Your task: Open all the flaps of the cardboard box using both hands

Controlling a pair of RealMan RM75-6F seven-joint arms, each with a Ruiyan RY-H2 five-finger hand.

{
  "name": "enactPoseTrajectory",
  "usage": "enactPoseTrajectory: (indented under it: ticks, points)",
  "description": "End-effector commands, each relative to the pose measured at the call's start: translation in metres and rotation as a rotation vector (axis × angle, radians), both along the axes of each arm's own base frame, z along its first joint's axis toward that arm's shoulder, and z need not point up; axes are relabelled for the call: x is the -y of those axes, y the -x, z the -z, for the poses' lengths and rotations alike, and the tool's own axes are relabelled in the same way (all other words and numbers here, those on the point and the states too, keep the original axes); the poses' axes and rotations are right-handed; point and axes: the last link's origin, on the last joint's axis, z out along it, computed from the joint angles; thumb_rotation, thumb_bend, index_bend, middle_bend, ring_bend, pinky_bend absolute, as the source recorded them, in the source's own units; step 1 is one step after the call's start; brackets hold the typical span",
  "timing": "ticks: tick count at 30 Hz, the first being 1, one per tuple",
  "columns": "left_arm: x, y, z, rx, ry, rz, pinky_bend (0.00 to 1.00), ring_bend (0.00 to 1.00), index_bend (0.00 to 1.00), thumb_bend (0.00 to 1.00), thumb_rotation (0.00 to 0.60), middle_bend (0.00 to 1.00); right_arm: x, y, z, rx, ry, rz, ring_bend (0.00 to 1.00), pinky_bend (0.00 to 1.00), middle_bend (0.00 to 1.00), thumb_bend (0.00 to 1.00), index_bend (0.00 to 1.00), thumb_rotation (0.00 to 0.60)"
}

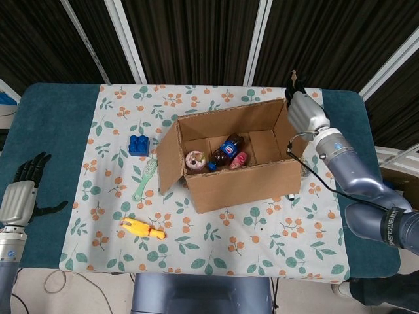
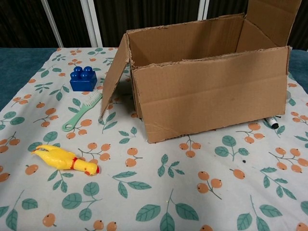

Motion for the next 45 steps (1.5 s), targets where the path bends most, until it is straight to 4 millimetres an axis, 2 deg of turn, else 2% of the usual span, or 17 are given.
enactPoseTrajectory:
  ticks: [1,11,29,38,41,45]
  points:
    - [0.0,0.0,0.0,0.0,0.001,0.001,0.03,0.0,0.0,0.07,0.6,0.0,0.001,0.002,-0.004,-0.02,0.009,-0.002,0.07,0.19,0.11,0.54,0.2,0.6]
    - [0.001,-0.001,0.0,0.008,0.003,0.004,0.03,0.0,0.0,0.07,0.6,0.0,0.001,0.023,-0.019,-0.066,0.035,0.044,0.07,0.19,0.11,0.54,0.2,0.6]
    - [0.001,-0.001,0.0,0.001,0.0,0.01,0.03,0.0,0.0,0.07,0.6,0.0,-0.005,0.08,-0.015,-0.03,0.055,0.171,0.07,0.19,0.09,0.53,0.17,0.6]
    - [0.001,-0.002,0.0,-0.007,-0.003,0.015,0.03,0.0,0.0,0.07,0.6,0.0,-0.005,0.092,-0.023,-0.017,0.094,0.175,0.05,0.19,0.06,0.48,0.13,0.6]
    - [0.001,-0.002,0.0,-0.01,-0.004,0.015,0.03,0.0,0.0,0.07,0.6,0.0,-0.007,0.095,-0.026,0.037,0.115,0.189,0.05,0.19,0.06,0.48,0.13,0.6]
    - [0.001,-0.001,0.0,-0.016,-0.008,0.016,0.03,0.0,0.0,0.07,0.6,0.0,-0.017,0.101,-0.029,0.227,0.161,0.23,0.06,0.19,0.06,0.46,0.13,0.6]
